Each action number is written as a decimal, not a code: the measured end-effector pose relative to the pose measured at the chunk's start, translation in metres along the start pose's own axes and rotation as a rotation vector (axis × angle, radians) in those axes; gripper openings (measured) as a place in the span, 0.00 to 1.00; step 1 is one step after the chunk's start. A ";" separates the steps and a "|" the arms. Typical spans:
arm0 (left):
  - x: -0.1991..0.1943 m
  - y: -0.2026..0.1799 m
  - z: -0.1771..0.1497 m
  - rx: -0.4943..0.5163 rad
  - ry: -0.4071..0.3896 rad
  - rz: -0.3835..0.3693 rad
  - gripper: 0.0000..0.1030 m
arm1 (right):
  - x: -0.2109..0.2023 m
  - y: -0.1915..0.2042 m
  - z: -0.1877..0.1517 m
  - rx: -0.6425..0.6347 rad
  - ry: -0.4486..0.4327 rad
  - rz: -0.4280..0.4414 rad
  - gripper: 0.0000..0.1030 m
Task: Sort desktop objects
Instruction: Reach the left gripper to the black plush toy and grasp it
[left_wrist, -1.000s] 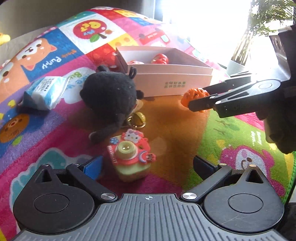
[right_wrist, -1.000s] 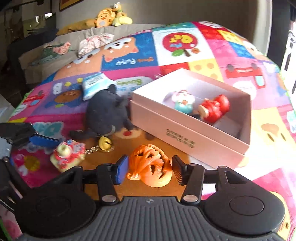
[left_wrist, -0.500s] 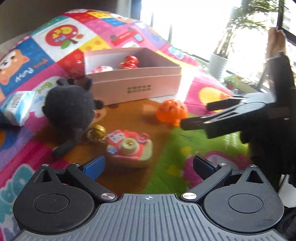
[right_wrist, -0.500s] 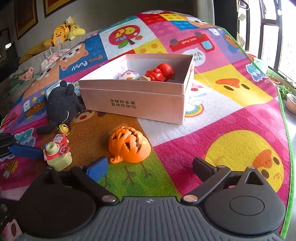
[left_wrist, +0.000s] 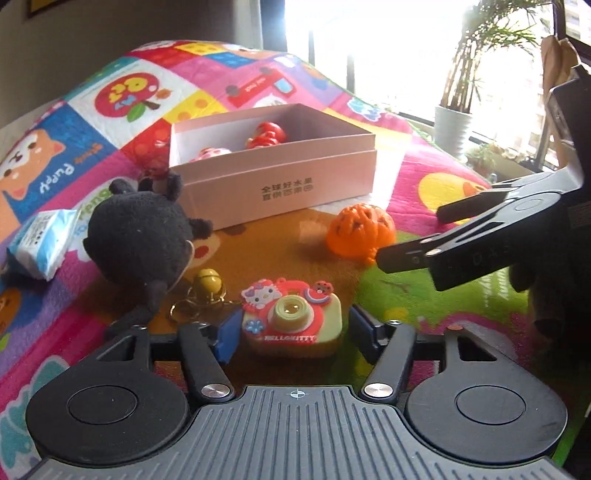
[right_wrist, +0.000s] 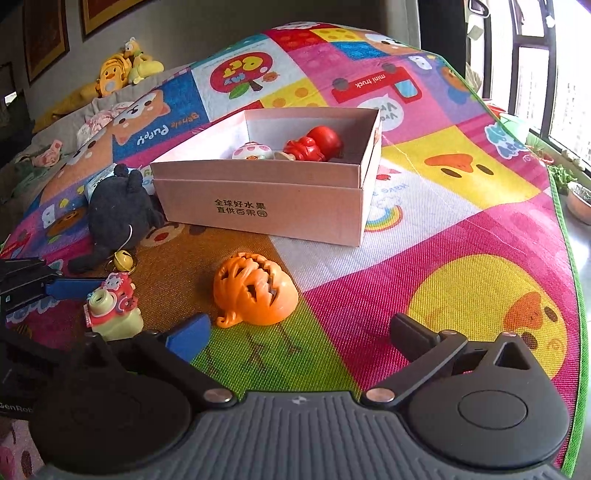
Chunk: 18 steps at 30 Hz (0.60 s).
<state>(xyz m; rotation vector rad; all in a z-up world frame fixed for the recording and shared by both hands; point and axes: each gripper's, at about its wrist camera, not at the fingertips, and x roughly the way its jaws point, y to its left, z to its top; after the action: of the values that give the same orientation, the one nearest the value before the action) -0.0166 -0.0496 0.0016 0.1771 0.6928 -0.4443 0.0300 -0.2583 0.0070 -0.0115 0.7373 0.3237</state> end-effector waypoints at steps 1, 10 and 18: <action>-0.002 0.000 -0.001 -0.006 0.001 -0.037 0.61 | 0.000 0.000 0.000 -0.001 0.001 -0.002 1.00; -0.025 0.019 0.018 -0.042 -0.144 0.154 0.95 | 0.002 0.004 0.000 -0.014 0.007 -0.030 1.00; 0.032 0.067 0.041 -0.111 -0.060 0.342 0.97 | 0.001 0.003 -0.001 0.000 0.003 -0.046 1.00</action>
<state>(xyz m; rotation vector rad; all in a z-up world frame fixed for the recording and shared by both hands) 0.0594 -0.0131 0.0126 0.1723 0.6119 -0.0831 0.0295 -0.2551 0.0058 -0.0291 0.7385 0.2794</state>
